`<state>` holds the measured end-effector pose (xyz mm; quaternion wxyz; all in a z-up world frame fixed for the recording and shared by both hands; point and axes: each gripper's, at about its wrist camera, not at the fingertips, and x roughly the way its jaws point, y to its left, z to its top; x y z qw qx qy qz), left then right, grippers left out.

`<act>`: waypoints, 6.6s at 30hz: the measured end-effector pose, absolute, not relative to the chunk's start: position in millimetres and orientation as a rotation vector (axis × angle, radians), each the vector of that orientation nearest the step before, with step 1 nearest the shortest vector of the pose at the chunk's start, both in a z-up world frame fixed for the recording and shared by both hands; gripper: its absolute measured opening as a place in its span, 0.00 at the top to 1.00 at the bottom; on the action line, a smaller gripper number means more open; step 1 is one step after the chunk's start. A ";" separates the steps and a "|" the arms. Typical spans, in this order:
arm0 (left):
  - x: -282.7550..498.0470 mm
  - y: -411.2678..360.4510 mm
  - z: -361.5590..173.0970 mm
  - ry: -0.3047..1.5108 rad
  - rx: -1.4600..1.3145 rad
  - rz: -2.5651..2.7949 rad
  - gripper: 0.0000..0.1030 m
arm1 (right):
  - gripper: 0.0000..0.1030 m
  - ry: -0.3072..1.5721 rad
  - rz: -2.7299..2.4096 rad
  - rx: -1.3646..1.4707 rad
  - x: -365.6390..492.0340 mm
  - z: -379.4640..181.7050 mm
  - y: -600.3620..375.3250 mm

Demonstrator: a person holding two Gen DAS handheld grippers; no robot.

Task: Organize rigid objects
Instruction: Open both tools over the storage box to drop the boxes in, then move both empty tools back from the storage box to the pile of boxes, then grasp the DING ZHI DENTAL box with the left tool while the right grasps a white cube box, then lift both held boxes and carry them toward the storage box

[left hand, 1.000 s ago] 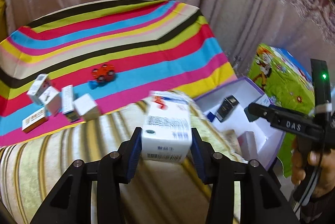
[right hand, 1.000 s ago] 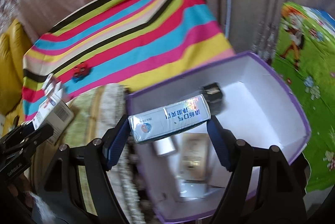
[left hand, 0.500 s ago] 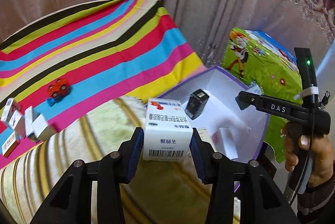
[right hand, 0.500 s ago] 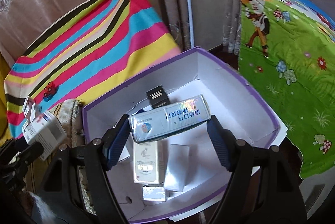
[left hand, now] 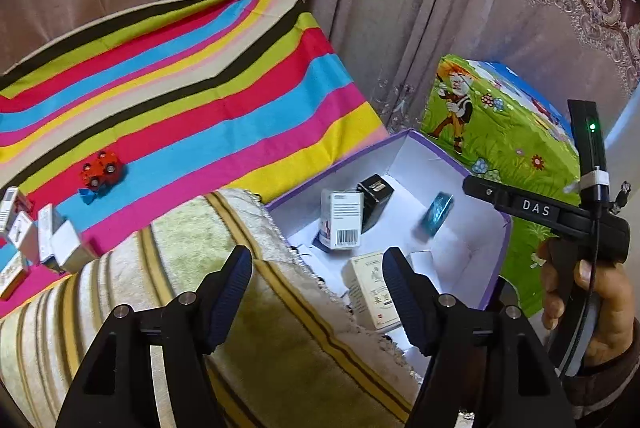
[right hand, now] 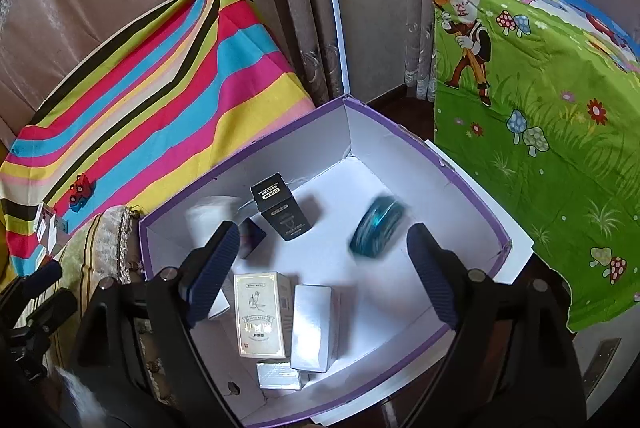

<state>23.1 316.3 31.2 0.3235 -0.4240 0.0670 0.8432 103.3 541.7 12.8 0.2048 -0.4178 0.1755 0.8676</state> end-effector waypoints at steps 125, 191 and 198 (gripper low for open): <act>-146.9 16.9 -51.7 -0.165 -1.732 2.627 0.20 | 0.62 -0.235 2.942 -1.832 -101.2 -46.5 201.0; 12.8 247.3 35.0 0.135 -1.073 2.447 0.20 | 0.63 0.264 2.785 -1.349 56.3 5.5 431.0; 19.6 277.0 34.2 0.192 -1.050 2.378 0.20 | 0.63 0.302 2.677 -1.312 72.6 1.5 474.5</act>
